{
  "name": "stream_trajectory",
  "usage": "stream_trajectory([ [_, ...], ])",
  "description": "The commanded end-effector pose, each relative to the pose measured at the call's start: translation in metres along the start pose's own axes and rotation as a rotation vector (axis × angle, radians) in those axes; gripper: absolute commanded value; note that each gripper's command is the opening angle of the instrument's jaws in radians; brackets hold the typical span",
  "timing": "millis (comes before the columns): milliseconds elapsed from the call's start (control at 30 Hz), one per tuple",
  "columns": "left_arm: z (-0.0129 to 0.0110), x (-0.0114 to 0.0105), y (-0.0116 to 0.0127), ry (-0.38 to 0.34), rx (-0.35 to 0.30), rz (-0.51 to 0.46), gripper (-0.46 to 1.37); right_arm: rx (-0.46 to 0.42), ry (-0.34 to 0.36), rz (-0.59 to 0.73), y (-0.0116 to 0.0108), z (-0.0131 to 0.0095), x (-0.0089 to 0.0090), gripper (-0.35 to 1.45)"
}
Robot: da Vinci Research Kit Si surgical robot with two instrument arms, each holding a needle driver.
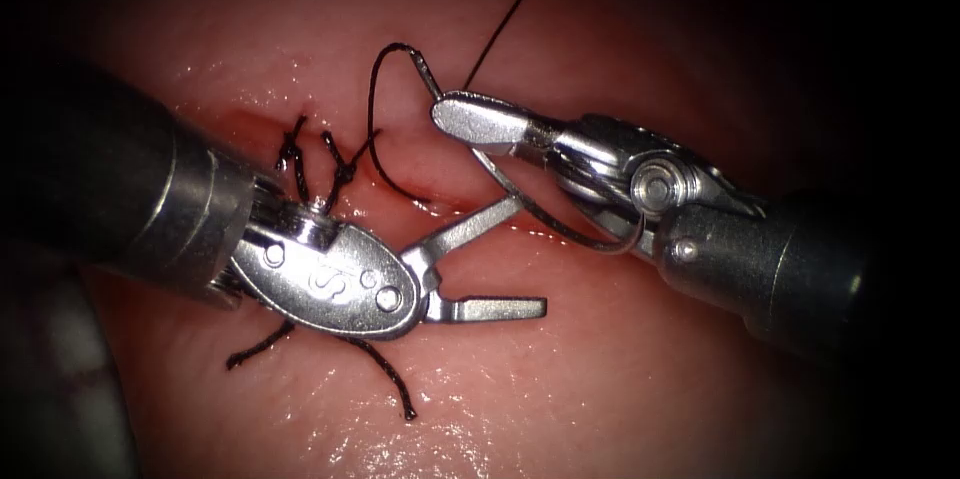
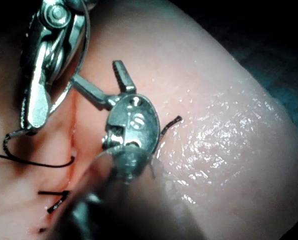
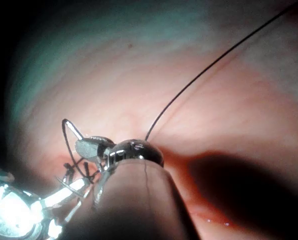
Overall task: Wound Closure
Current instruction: Hand over the needle from the right to the left gripper
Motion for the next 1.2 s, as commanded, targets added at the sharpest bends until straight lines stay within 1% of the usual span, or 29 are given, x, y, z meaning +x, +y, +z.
stream_trajectory([
  [33,0.0,0.0001,0.0,-0.001,-0.001,-0.001,0.41,-0.003,0.005,0.0,0.0,0.0,0.0,-0.35],
  [200,0.0,0.0003,-0.0002,0.0,0.01,-0.003,0.41,-0.005,0.023,-0.023,-0.0002,0.0,0.0003,-0.35],
  [300,0.0001,0.0005,-0.0005,-0.005,0.025,-0.005,0.41,-0.017,0.051,-0.053,-0.0003,0.0,0.0004,-0.35],
  [400,0.0001,0.0006,-0.0006,-0.008,0.042,-0.007,0.42,-0.019,0.07,-0.056,-0.0005,0.0,0.0004,-0.35],
  [500,0.0002,0.0007,-0.0006,-0.01,0.046,-0.007,0.43,-0.018,0.084,-0.057,-0.0005,0.0,0.0004,-0.35],
  [667,0.0004,0.0008,-0.0005,-0.011,0.052,-0.007,0.47,-0.034,0.125,-0.059,-0.0005,0.0,0.0004,-0.35],
  [767,0.0006,0.0008,-0.0004,-0.013,0.056,-0.007,0.48,-0.046,0.163,-0.066,-0.0006,0.0,0.0004,-0.35],
  [900,0.0007,0.0008,-0.0004,-0.017,0.062,-0.007,0.49,-0.07,0.191,-0.077,-0.0007,0.0,0.0002,-0.35],
  [1067,0.001,0.0008,-0.0003,-0.024,0.072,-0.007,0.47,-0.084,0.205,-0.081,-0.001,0.0,0.0,-0.35],
  [1200,0.0012,0.0005,-0.0003,-0.024,0.074,-0.006,0.43,-0.088,0.208,-0.081,-0.0012,0.0,-0.0001,-0.35],
])
